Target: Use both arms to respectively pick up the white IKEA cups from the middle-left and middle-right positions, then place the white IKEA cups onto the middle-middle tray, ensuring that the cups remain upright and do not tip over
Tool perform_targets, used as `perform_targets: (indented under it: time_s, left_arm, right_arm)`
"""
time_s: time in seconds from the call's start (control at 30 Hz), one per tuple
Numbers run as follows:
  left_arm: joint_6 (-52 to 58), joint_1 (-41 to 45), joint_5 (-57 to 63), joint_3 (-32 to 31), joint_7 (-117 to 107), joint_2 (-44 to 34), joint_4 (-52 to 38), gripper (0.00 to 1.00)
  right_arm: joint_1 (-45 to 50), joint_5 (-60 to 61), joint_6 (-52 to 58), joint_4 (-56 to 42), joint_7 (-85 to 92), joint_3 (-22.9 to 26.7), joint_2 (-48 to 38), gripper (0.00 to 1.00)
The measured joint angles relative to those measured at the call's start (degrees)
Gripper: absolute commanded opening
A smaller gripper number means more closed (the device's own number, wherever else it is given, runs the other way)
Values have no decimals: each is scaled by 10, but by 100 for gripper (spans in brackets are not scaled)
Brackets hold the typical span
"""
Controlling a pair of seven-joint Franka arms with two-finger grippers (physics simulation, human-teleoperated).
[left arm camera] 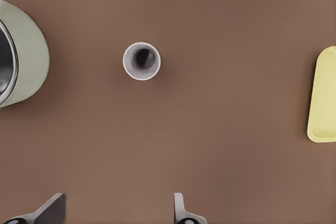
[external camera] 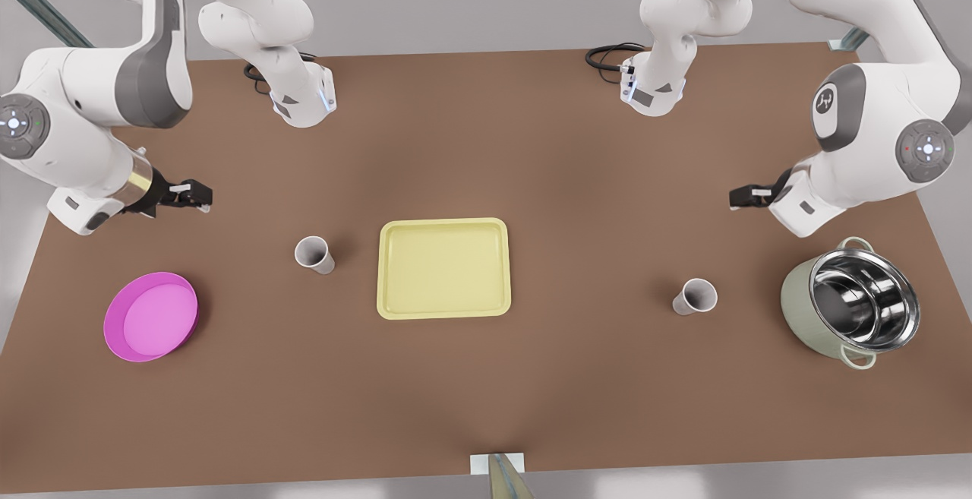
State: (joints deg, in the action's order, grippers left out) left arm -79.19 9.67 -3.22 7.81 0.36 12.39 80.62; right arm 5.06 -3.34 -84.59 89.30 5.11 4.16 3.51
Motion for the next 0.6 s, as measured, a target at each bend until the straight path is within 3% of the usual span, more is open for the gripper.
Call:
perform_targets:
  time_s: [0.07,0.37,0.6]
  left_arm:
    - [-9,-1,-1,1,3,13,-1,100]
    - [-167,-22,-6,2,10,215,-6,100]
    - [-285,-35,-6,3,14,230,64,100]
  right_arm:
    - [1,1,-5,4,3,-1,2,100]
    - [23,1,-54,99,11,-5,23,100]
    - [33,6,-160,210,15,-5,17,100]
